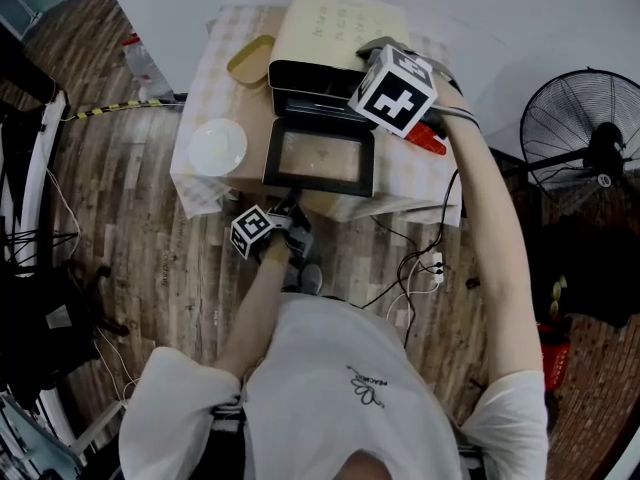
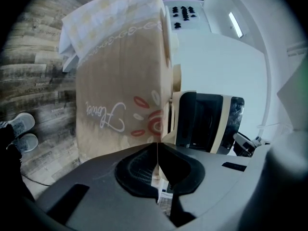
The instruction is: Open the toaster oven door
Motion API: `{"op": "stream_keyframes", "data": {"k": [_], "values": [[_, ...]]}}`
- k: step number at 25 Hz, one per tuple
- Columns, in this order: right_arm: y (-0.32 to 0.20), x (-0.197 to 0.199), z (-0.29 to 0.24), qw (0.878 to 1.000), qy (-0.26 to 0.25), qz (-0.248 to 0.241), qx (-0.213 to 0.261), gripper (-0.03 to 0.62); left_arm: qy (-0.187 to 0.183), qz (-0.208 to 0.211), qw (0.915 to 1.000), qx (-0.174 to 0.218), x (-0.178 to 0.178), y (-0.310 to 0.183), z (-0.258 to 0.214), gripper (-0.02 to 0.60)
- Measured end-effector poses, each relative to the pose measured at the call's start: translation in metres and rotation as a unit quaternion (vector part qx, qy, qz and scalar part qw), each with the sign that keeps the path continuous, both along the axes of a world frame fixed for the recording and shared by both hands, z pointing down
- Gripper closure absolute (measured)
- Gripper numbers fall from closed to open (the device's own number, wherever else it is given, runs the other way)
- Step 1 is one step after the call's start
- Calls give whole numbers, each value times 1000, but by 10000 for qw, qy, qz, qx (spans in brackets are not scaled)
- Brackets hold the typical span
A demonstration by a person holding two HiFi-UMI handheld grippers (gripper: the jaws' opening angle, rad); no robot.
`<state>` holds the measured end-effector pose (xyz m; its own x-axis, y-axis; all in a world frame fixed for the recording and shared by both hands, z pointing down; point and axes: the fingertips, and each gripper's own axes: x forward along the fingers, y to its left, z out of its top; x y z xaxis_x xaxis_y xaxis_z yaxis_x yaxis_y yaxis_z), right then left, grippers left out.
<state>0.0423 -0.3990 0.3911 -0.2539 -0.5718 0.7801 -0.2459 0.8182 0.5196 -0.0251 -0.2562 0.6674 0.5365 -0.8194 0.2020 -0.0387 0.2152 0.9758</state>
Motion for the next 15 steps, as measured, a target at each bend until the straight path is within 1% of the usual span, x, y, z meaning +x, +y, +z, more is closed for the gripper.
{"op": "stream_keyframes", "data": {"k": [2, 4, 6, 8, 10, 12, 13, 14, 15], "values": [[0, -2, -3, 9999, 43, -53, 88, 395, -32, -107, 9999, -89, -6, 4, 4, 563], [-2, -7, -11, 9994, 118, -167, 268, 395, -227, -245, 9993, -189, -20, 8, 8, 563], [-4, -8, -13, 9991, 171, -215, 323, 396, -662, -317, 9971, -216, -42, 9, 10, 564], [-6, -8, -14, 9993, 107, -220, 291, 396, -1139, -328, 9929, -104, -65, 7, 7, 563], [-5, -6, -12, 9995, -281, -72, 137, 396, -1650, -288, 9858, 73, -87, 6, -2, 561], [-5, -1, -15, 9959, -884, 166, 82, 396, -2272, -309, 9730, 272, -113, 4, -20, 560], [-5, 1, -22, 9929, -1154, 237, 179, 396, -2622, -347, 9635, 409, -126, 1, -33, 560], [-5, 3, -29, 9891, -1412, 286, 319, 395, -3021, -376, 9507, 592, -139, -2, -49, 560], [-3, 6, -38, 9837, -1700, 328, 488, 396, -3483, -370, 9330, 828, -149, -6, -70, 560]]}}
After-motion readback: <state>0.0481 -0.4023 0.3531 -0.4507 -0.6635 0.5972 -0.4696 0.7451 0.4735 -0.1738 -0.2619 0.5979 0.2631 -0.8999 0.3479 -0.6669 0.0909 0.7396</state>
